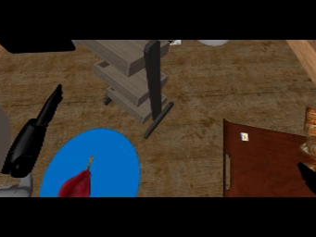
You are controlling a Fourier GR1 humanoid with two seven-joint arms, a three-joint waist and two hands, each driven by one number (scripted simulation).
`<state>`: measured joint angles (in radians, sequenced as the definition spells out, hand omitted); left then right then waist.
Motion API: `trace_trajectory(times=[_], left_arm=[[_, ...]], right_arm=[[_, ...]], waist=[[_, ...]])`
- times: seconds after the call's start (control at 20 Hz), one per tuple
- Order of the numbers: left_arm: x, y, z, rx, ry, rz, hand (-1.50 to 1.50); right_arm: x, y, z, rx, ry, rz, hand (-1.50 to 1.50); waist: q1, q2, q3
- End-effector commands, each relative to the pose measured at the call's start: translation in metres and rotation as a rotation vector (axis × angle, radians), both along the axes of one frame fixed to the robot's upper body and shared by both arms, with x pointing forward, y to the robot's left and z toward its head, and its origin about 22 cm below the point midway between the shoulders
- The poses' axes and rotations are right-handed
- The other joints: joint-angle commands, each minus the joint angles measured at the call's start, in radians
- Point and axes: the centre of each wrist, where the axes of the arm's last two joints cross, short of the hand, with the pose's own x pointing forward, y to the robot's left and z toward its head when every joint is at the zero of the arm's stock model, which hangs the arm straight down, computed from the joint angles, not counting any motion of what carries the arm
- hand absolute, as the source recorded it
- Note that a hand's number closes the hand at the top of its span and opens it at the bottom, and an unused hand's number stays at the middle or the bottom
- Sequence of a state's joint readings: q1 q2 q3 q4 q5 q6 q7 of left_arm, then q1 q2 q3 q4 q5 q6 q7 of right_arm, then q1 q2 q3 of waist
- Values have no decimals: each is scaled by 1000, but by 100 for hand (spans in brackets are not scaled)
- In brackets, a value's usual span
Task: Pick the croissant from the tray and place it in the tiered basket
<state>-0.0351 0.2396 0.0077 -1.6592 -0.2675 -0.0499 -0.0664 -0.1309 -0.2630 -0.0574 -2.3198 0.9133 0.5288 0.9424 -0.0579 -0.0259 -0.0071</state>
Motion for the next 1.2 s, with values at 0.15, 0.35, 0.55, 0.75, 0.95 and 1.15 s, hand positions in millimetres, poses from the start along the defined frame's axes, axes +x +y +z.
trace_trajectory(times=[0.15, 0.35, 0.55, 0.75, 0.95, 1.15], left_arm=[[-1, -12, 2, -19, -7, -31, 0], [-5, -11, 0, -11, 7, -47, 0], [3, -17, 9, 5, -13, -35, 0], [9, -16, 9, 1, -10, -44, 0], [8, -21, 4, -5, -11, -84, 0], [13, -22, 2, 2, -13, -79, 0]], right_arm=[[-40, 30, 56, -11, -139, 40, 150], [-25, 48, 80, -4, -223, 109, 150], [-2, 71, 115, 35, -285, 130, 150], [21, 96, 149, 52, -300, 182, 150], [41, 124, 180, 84, -279, 167, 150], [60, 156, 216, 113, -277, 146, 150]], waist=[[31, 3, -2], [45, -1, -3], [51, 4, -2], [56, 2, -3], [67, 6, -2], [83, 16, -2]])
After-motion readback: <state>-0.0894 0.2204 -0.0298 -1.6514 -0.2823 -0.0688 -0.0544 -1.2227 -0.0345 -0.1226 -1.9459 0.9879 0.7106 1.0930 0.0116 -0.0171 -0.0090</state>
